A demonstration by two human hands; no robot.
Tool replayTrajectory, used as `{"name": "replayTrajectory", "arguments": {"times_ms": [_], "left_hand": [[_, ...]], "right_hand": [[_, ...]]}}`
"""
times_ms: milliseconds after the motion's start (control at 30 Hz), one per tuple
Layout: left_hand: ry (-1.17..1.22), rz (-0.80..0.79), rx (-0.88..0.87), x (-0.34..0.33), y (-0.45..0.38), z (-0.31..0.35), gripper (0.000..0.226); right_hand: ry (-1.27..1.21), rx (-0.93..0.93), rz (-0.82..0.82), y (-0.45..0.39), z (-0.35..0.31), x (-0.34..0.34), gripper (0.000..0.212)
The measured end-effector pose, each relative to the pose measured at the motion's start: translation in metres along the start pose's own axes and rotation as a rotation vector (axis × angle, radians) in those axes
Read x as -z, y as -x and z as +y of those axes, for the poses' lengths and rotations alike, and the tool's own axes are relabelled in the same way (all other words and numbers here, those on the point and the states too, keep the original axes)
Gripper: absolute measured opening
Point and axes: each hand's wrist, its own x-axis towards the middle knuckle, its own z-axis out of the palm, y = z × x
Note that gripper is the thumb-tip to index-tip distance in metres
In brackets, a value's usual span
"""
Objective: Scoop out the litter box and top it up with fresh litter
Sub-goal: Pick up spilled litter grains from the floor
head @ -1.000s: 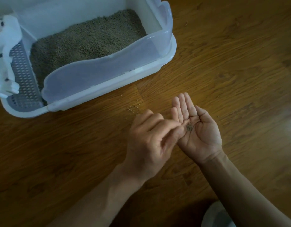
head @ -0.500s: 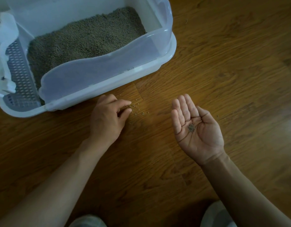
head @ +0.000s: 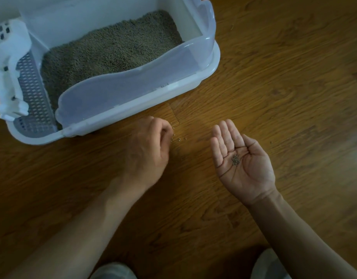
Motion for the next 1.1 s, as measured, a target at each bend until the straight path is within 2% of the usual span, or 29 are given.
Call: {"name": "replayTrajectory", "arguments": {"times_ms": [100,200,367,500,600,700,800,900,1000,1100], "left_hand": [[0.154,0.1,-0.062,0.005,0.021,0.05,0.013],[0.203,0.108,-0.15,-0.003,0.034,0.08,0.014],[0.14,0.193,-0.214,-0.008,0.037,0.079,0.011],[0.172,0.289,-0.16,0.009,0.027,0.056,0.011],[-0.004,0.207,0.031,0.01,0.017,0.016,0.015],[-0.071,0.046,0.208,0.009,0.011,-0.012,0.032],[-0.077,-0.047,0.162,0.005,0.003,-0.015,0.051],[-0.114,-0.088,0.11,-0.005,-0.004,-0.013,0.057],[-0.123,-0.065,0.097,-0.018,-0.005,-0.014,0.046],[-0.075,-0.001,0.053,-0.027,-0.002,-0.013,0.024]], "right_hand": [[-0.059,0.05,-0.007,0.0,0.004,-0.006,0.047],[-0.051,0.002,0.004,-0.001,0.013,-0.01,0.047],[-0.003,-0.083,-0.055,0.0,0.017,-0.007,0.054],[-0.015,-0.072,-0.048,0.0,0.006,-0.002,0.057],[-0.014,-0.053,-0.018,0.001,-0.002,-0.002,0.054],[-0.035,-0.035,-0.011,0.003,-0.006,-0.003,0.054],[-0.047,-0.036,-0.004,0.002,-0.006,-0.002,0.054],[-0.05,-0.043,-0.011,0.001,-0.005,0.0,0.054],[-0.055,-0.046,-0.026,0.001,-0.006,0.004,0.057],[-0.064,-0.046,-0.023,0.002,-0.007,0.007,0.056]]}}
